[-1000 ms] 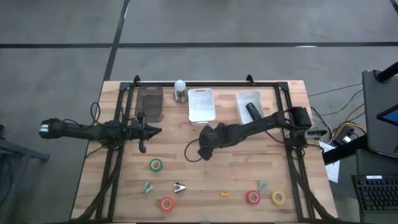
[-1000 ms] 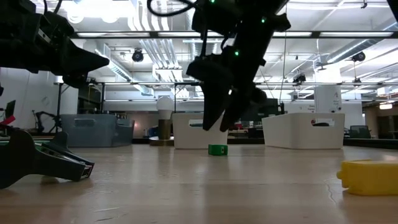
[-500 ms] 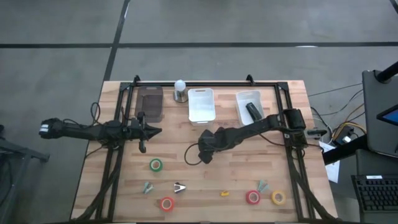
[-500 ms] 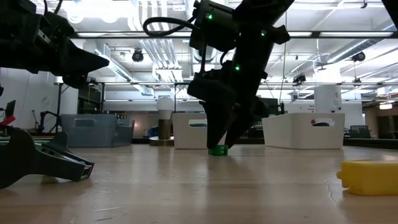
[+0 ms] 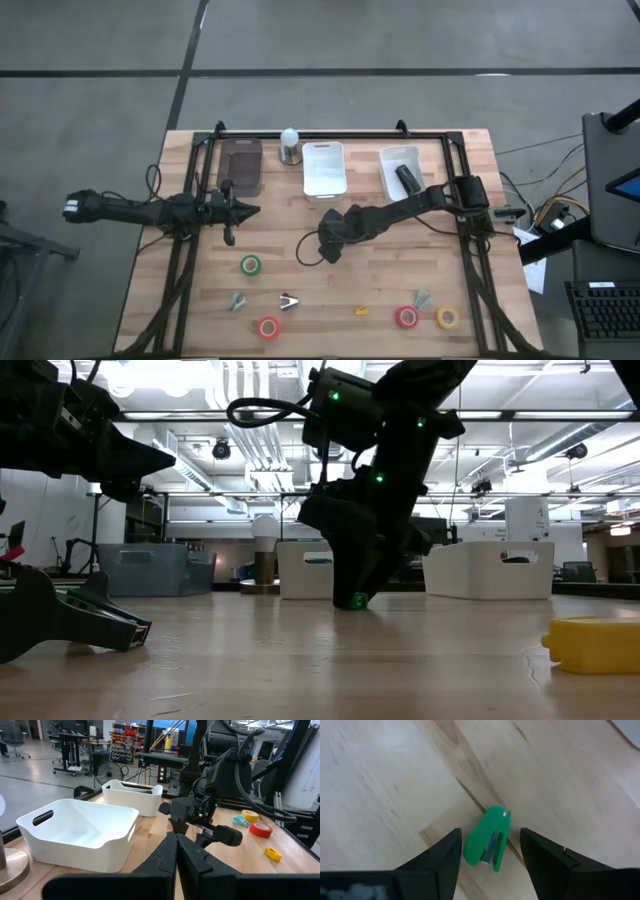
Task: Pick and place Stapler, Stapler remover, tape
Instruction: Put the green stapler into the right white bin, then put the yellow stapler into the right white bin
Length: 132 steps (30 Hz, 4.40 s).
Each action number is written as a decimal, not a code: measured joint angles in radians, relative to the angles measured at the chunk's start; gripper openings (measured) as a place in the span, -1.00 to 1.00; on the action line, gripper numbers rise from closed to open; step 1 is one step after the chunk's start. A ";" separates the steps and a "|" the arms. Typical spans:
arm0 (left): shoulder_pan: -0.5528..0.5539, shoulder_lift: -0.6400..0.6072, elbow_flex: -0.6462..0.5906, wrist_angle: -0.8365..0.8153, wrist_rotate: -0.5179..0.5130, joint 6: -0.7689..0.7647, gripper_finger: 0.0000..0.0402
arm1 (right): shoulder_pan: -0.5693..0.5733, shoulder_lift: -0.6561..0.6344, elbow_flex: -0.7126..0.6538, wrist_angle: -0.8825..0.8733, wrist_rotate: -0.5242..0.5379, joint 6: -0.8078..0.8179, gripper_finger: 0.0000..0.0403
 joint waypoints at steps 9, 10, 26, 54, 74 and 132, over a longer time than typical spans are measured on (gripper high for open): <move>0.000 0.000 0.000 0.000 0.000 0.000 -0.94 | 0.000 -0.004 -0.001 0.014 -0.003 -0.018 -0.27; 0.000 0.000 0.000 0.000 0.000 0.000 -0.94 | 0.000 -0.004 -0.001 0.013 -0.004 -0.022 -0.30; 0.000 0.000 0.000 0.000 0.000 0.000 -0.94 | 0.000 -0.025 -0.002 0.012 -0.016 -0.072 -0.66; 0.000 0.005 0.000 -0.010 0.000 0.000 -0.94 | -0.050 -0.605 -0.147 -0.363 0.346 -0.001 -0.64; 0.000 0.007 0.000 -0.016 0.000 0.000 -0.94 | -0.426 -0.751 -0.519 -0.198 0.150 0.019 -0.64; 0.000 0.007 0.000 -0.018 0.000 0.000 -0.94 | -0.480 -0.707 -0.419 -0.086 0.023 -0.298 -0.10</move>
